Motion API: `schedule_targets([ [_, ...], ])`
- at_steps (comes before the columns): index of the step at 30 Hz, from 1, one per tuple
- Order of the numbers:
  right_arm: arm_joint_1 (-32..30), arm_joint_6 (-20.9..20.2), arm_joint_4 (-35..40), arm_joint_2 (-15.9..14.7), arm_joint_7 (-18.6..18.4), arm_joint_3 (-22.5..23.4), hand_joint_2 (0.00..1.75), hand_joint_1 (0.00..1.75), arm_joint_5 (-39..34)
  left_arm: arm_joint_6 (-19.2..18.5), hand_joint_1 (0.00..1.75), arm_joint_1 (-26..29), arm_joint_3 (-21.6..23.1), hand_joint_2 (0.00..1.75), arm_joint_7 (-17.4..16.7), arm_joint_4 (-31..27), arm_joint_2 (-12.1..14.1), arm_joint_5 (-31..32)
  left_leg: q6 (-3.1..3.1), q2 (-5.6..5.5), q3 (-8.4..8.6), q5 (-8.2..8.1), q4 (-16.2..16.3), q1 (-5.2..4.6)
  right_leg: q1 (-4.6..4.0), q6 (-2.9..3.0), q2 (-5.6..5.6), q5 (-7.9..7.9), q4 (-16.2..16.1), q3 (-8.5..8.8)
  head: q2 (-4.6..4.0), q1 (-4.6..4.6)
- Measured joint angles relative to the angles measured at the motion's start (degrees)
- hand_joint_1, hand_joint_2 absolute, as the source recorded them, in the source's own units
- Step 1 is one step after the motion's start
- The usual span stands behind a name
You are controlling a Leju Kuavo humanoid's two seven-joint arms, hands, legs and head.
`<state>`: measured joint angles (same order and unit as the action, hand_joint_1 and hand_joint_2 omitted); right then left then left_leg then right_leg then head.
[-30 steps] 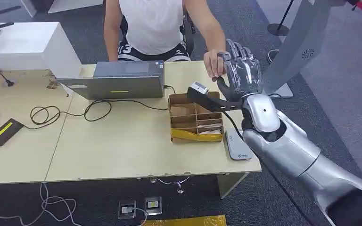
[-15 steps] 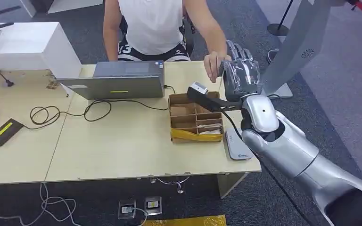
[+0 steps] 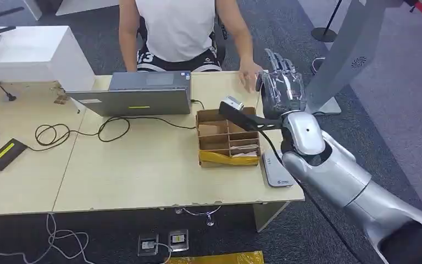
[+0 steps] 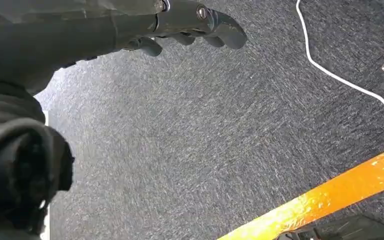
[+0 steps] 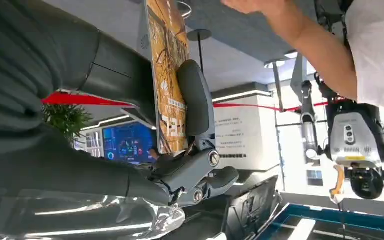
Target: Pass the card to the sensor for recognition and then transmit it.
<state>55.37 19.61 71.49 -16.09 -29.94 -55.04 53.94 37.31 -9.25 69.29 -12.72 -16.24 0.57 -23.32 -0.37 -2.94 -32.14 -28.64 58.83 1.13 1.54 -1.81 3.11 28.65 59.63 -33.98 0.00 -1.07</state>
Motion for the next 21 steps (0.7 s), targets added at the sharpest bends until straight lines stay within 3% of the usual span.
schedule_targets([
  [5, -2.7, 5.7, 1.4, -1.3, -1.2, 1.6, 1.75, 1.75, -2.6, 0.3, 0.0, 0.4, 0.0, 0.0, 0.2, 0.0, 0.0, -0.3, 0.0, 0.0, 0.01, -0.01, 0.0, 0.0, 0.0, 0.0, 0.0, 0.0, 0.0, 0.0, 0.0, 0.0],
  [10, -9.4, 10.6, 4.0, -4.4, -2.4, 5.6, 1.75, 1.75, -4.1, 1.0, 0.0, 1.5, 0.0, 0.0, 0.9, 0.0, -0.2, -0.9, 0.01, 0.0, 0.01, -0.02, 0.0, -0.01, 0.01, 0.0, 0.0, 0.01, -0.1, 0.01, 0.0, 0.0],
  [17, -18.2, 12.9, 6.1, -9.1, -2.9, 12.7, 1.75, 1.75, -5.9, 1.2, 0.0, 1.8, -0.1, 0.0, 0.9, 0.0, -0.2, -1.4, 0.02, 0.03, -0.01, -0.05, 0.0, -0.02, 0.01, 0.0, -0.02, 0.0, -0.1, 0.03, 0.0, 0.0],
  [21, -20.3, 13.1, 6.2, -10.3, -2.8, 15.0, 1.75, 1.75, -6.1, 1.3, 0.0, 1.9, -0.1, 0.0, 0.9, 0.0, -0.2, -1.4, 0.01, 0.15, 0.05, -0.06, 0.0, -0.01, 0.0, 0.01, 0.14, -0.01, 0.0, 0.0, 0.0, 0.0],
])
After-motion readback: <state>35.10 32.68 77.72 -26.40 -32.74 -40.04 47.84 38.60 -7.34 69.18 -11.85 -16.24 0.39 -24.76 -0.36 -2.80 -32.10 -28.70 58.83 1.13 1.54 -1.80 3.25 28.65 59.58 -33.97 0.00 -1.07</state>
